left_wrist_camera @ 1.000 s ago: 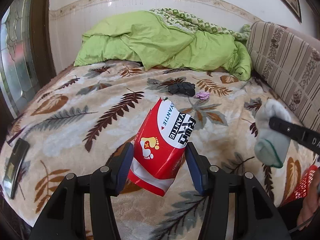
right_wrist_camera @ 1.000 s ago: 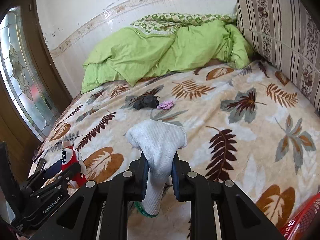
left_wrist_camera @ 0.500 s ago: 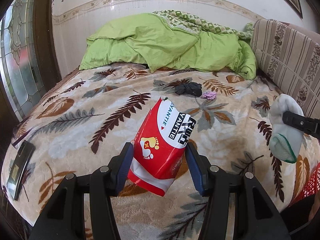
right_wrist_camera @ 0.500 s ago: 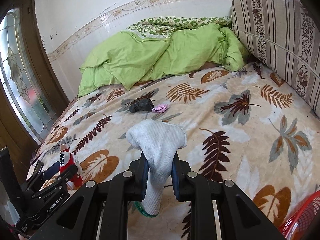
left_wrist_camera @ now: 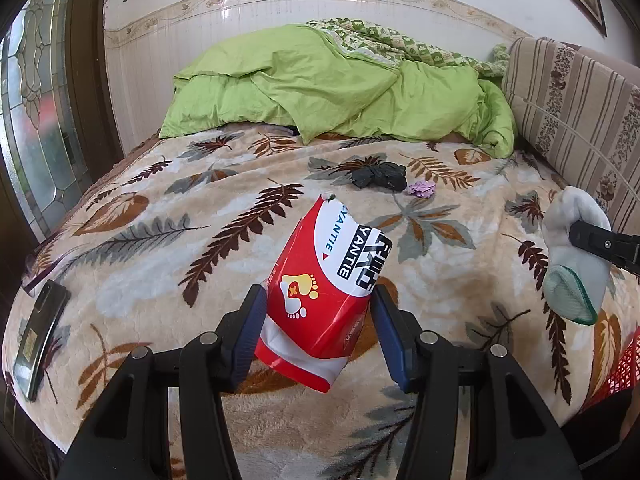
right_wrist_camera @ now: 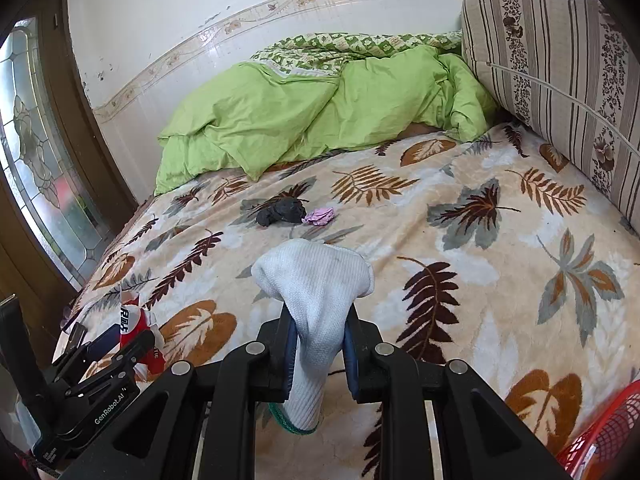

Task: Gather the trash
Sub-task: 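Lift the red-white bag and white sock above the blanket, then carry the held bag and sock off the bed over the red basket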

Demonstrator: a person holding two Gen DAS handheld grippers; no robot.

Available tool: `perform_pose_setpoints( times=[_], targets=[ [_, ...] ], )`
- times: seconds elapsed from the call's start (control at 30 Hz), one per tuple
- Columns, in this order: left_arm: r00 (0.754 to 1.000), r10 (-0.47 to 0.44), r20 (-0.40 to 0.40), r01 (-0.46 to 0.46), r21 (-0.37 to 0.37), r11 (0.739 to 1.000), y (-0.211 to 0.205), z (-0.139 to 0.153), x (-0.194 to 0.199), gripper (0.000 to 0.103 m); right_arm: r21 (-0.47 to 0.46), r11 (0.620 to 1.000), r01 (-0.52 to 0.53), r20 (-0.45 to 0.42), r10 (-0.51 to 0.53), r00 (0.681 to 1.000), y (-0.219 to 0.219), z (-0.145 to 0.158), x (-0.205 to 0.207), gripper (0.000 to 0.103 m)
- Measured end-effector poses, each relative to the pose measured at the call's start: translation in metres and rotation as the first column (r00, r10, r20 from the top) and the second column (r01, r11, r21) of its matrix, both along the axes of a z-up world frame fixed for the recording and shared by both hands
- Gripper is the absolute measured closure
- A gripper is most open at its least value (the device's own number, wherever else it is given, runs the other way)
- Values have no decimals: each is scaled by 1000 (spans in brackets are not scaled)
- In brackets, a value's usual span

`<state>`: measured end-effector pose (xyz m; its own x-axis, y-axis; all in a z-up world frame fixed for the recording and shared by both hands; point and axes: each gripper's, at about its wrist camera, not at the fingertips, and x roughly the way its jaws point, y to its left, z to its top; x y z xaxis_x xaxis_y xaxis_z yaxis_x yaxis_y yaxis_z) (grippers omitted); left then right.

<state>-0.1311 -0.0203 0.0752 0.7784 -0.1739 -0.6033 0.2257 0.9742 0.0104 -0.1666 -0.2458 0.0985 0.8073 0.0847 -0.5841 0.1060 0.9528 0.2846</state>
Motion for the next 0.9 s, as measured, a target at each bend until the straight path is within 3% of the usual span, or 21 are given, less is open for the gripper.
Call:
perform_pose_setpoints(
  times=[0.33,0.57,0.73,0.83,0.9],
  targets=[
    [1000,-28,-5,28,-16,999,-5,-2,-3,50,3,1000,17,7,-17,1000,-6,3,-6,82],
    [986,-168,-5,168,-55,984,-35,6,-20,50,74,993,87,25,-89,996,-31,15,-45,82],
    [937,-348,-2,345,-120,931,-75,28,-46,51,110,984,138,27,-142,990,-59,25,-100,82],
    [881,-474,9,470,-139,872,-111,44,-71,50,121,971,206,29,-211,977,-87,31,-136,82],
    [819,-573,-2,566,-158,809,-142,54,-91,50,134,952,274,24,-279,960,-113,32,-167,82]
  ],
)
